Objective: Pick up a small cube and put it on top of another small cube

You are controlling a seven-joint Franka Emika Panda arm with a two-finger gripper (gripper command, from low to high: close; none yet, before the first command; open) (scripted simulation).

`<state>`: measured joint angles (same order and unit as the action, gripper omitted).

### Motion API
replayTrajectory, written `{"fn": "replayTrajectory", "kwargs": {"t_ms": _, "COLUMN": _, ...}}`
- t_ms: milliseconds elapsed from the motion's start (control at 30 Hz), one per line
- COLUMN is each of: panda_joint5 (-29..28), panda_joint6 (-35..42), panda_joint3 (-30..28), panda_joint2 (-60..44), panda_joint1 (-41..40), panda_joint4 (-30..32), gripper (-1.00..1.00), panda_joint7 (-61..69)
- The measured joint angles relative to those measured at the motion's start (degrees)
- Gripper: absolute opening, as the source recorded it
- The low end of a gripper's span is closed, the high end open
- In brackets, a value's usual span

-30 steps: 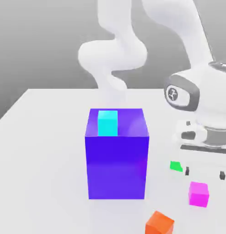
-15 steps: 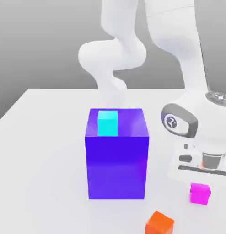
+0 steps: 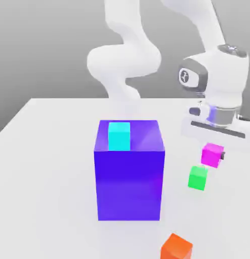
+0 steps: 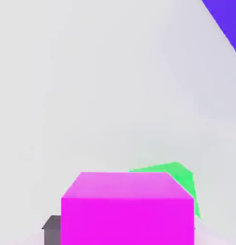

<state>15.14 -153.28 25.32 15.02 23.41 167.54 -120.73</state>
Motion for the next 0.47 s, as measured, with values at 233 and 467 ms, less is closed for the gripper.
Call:
{"fn": "replayTrajectory", "kwargs": {"t_ms": 233, "panda_joint5": -12.3, "panda_joint6": -6.9, "panda_joint3": 5.1, "panda_joint2": -6.3, "panda_joint1": -7.7, "panda_joint4": 1.7, "gripper": -1.0, "panda_joint7": -12.0}}
{"fn": "replayTrajectory", "kwargs": {"t_ms": 467, "panda_joint5": -21.8, "panda_joint6": -15.7, "panda_joint3": 5.9, "panda_joint2": -15.5, "panda_joint1": -11.6, "panda_joint4": 1.4, "gripper": -1.0, "panda_joint7": -18.5}}
